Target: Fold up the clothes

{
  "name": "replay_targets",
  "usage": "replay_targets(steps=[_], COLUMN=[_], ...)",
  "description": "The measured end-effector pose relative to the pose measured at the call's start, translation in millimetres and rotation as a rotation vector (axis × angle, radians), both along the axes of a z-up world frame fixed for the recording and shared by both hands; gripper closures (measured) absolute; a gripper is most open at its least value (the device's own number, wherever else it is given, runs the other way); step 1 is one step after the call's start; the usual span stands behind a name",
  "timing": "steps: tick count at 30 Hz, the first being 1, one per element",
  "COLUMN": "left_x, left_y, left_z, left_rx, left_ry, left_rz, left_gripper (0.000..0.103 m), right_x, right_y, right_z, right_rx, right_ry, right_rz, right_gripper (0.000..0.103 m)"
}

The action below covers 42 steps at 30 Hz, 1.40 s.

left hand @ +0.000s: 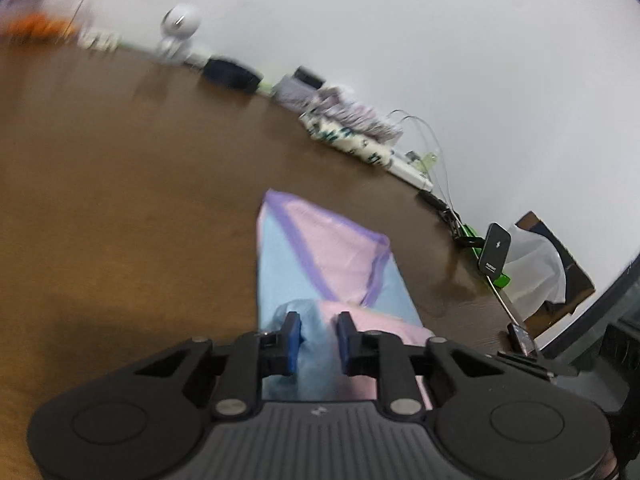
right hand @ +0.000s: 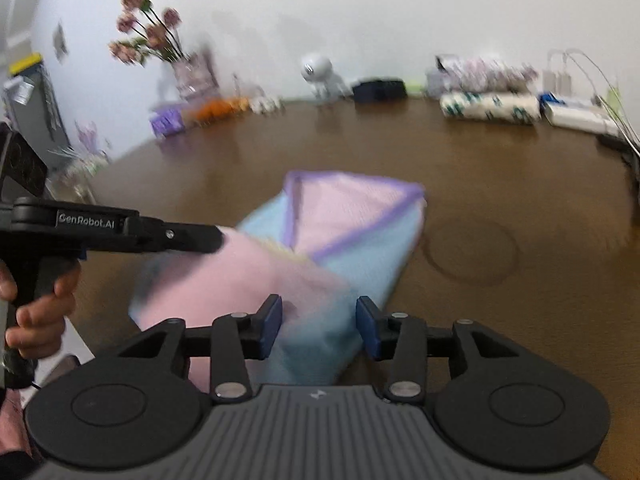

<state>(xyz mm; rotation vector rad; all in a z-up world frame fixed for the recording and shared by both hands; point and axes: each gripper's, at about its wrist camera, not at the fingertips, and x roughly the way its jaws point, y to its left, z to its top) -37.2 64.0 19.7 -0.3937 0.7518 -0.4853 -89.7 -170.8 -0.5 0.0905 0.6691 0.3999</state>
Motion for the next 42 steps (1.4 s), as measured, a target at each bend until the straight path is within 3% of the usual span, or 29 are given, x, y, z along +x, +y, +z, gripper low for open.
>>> replay_targets(steps=[2, 4, 8, 9, 13, 16, 19, 23, 25, 31, 36, 42], left_x=[0, -4, -7, -7, -12, -31, -51, -83, -103, -159, -163, -151], left_y=[5, 13, 30, 32, 21, 1, -8, -9, -14, -53, -63, -68], left_z=[-3, 3, 21, 25, 34, 31, 29, 26, 24, -14, -45, -59], left_rx=[-0.018, -0.032, -0.071, -0.063, 0.02, 0.153, 0.228, 0.317, 0.414, 0.824, 0.987, 1.029], left_ry=[0.014, -0.024, -0.093, -0.109, -0.171, -0.278, -0.365, -0.491, -0.575, -0.868, -0.997, -1.049], left_rz=[-0.006, -0.006, 0.015, 0.03, -0.057, -0.142, -0.215, -0.259, -0.286, -0.526, -0.583, -0.693], left_gripper=[0.083, 0.081, 0.07, 0.07, 0.067, 0.059, 0.055, 0.022, 0.022, 0.015, 0.015, 0.011], right_x=[-3, -6, -6, -1, 25, 38, 41, 47, 49, 52, 38, 21], right_y=[-8, -12, -11, -7, 15, 29, 34, 29, 26, 23, 26, 27], right_z=[-3, 1, 18, 20, 14, -2, -5, -7, -6, -5, -2, 1], right_rx=[0.003, 0.017, 0.063, 0.076, 0.067, 0.035, -0.003, 0.014, 0.02, 0.061, 0.069, 0.09], right_ry=[0.011, -0.016, -0.096, -0.101, -0.069, 0.004, -0.007, 0.004, 0.016, 0.059, 0.085, 0.119], right_rz=[-0.006, -0.002, 0.035, 0.052, 0.113, 0.202, 0.286, 0.369, 0.407, 0.464, 0.488, 0.477], right_gripper=[0.058, 0.058, 0.058, 0.058, 0.061, 0.061, 0.06, 0.06, 0.06, 0.059, 0.057, 0.049])
